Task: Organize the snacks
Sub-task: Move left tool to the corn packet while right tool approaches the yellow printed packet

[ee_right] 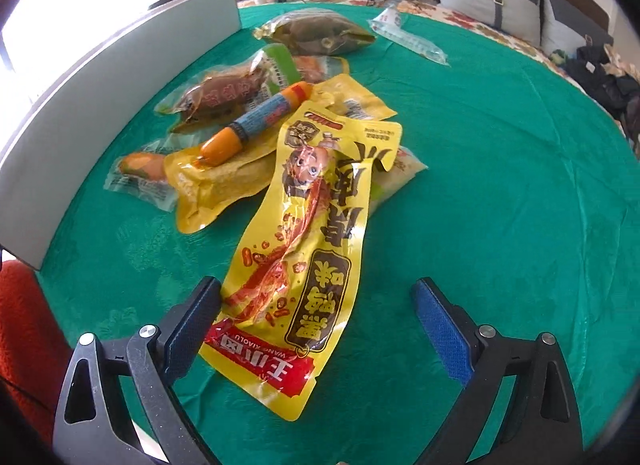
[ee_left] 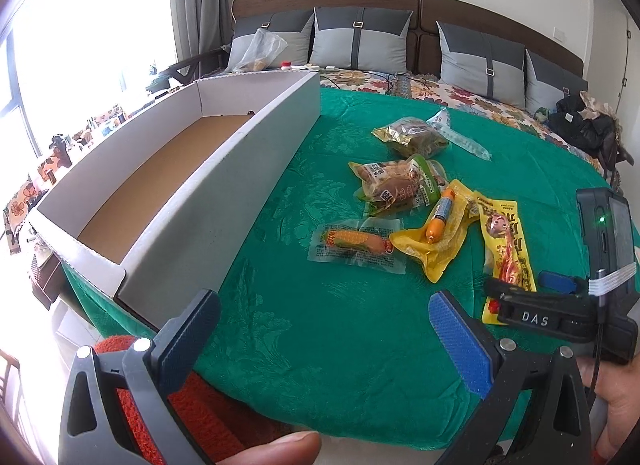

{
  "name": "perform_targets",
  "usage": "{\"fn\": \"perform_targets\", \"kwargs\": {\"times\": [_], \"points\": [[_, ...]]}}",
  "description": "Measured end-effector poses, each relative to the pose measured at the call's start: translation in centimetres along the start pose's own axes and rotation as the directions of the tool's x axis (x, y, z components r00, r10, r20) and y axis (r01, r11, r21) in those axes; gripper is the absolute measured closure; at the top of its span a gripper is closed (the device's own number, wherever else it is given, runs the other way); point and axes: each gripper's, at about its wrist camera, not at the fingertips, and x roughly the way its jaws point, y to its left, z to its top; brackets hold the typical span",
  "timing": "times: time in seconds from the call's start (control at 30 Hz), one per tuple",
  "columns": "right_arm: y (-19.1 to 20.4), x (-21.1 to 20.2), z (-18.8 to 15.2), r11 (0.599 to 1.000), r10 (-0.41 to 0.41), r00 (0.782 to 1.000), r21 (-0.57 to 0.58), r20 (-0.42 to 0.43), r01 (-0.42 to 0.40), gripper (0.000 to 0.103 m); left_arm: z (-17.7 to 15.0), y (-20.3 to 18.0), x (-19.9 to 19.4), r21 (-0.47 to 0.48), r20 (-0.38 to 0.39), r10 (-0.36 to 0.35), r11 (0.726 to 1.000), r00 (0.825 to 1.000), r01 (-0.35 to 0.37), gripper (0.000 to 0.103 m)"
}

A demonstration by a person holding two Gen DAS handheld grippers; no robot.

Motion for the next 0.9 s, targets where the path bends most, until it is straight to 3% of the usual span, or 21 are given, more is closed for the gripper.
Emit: {"fn": "perform_targets", "kwargs": {"times": [0.1, 0.23, 0.3, 0.43, 0.6, 0.67, 0.7, 0.73, 0.77, 0.8, 0.9], "points": [[-5.5, 0.0, 1.8, 0.995, -0.003, 1.0, 0.102, 0.018, 0.001, 0.013, -0.2, -0.9, 0.6, 0.025, -0.021, -0.016, 1.0, 1.0, 0.017, 0.0], [-9.6, -0.7, 2.4, 0.979, 0.092, 0.996, 0.181, 0.004, -0.092, 0.011, -1.0, -2.2, 1.2, 0.08, -0.053, -0.026, 0.996, 0.998, 0.03, 0.0], [-10.2, -1.4, 1.4, 0.983, 0.109, 0.994, 0.147, -0.001, -0.107, 0.01, -1.3, -2.8, 2.0, 0.089, -0.095, -0.034, 0.995, 0.995, 0.043, 0.0], [-10.5, -2.2, -1.1, 0.997, 0.035, 0.999, 0.071, -0.008, -0.034, 0.01, -2.1, -3.8, 4.0, 0.088, -0.192, -0.059, 0.993, 0.98, 0.077, 0.0], [-10.6, -3.2, -3.8, 1.0, -0.023, 0.998, -0.002, 0.055, 0.023, 0.01, -1.9, -4.0, 6.5, 0.09, -0.27, -0.069, 0.991, 0.96, 0.097, 0.0], [-9.9, -2.7, -3.9, 0.996, -0.073, 0.995, -0.048, 0.066, 0.076, 0.009, -0.7, -3.7, 7.9, 0.079, -0.348, -0.13, 0.983, 0.929, 0.167, 0.0], [-10.0, -2.8, -4.1, 0.997, -0.069, 0.995, -0.038, 0.078, 0.072, 0.009, 0.1, -3.4, 8.9, 0.073, -0.405, -0.16, 0.976, 0.9, 0.206, 0.0], [-10.2, -2.8, -4.2, 0.998, -0.064, 0.994, -0.022, 0.09, 0.067, 0.007, 0.8, -3.3, 9.8, 0.081, -0.456, -0.16, 0.972, 0.876, 0.22, 0.0], [-10.3, -2.8, -4.3, 0.997, -0.066, 0.993, -0.023, 0.101, 0.069, 0.006, 1.7, -3.2, 10.5, 0.105, -0.484, -0.133, 0.972, 0.865, 0.208, 0.0], [-10.4, -2.8, -4.4, 0.997, -0.066, 0.992, -0.024, 0.111, 0.069, 0.005, 2.7, -3.1, 10.8, 0.146, -0.477, -0.09, 0.973, 0.874, 0.179, 0.0], [-10.4, -2.8, -4.3, 0.997, -0.068, 0.989, -0.021, 0.129, 0.071, 0.005, 5.8, -3.2, 10.7, 0.261, -0.359, 0.003, 0.96, 0.933, 0.097, 0.0]]}}
